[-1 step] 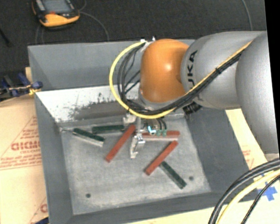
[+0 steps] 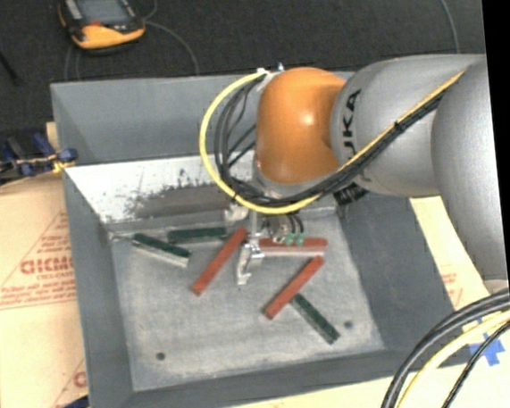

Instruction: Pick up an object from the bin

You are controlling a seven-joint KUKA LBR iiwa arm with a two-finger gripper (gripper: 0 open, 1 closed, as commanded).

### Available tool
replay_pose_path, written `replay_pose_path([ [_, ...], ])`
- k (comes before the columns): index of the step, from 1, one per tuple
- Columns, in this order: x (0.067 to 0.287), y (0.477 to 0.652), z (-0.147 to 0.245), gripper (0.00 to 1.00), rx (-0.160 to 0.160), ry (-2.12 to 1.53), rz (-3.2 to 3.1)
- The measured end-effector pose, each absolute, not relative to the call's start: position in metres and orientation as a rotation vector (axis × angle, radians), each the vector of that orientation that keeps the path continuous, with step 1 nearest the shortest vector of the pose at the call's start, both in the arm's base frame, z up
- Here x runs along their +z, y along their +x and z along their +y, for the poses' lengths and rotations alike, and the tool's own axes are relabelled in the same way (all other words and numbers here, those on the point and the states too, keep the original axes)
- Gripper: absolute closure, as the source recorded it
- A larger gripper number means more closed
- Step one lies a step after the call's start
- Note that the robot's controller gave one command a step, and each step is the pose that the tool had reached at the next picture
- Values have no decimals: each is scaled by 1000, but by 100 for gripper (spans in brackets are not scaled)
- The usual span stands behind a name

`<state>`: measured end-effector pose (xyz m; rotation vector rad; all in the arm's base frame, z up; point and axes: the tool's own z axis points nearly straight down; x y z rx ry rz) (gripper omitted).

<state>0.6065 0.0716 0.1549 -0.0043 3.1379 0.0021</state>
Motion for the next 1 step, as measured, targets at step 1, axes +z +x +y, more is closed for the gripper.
replay_pose_path([
  [1,125,619,82,0,-1,-157,3124],
])
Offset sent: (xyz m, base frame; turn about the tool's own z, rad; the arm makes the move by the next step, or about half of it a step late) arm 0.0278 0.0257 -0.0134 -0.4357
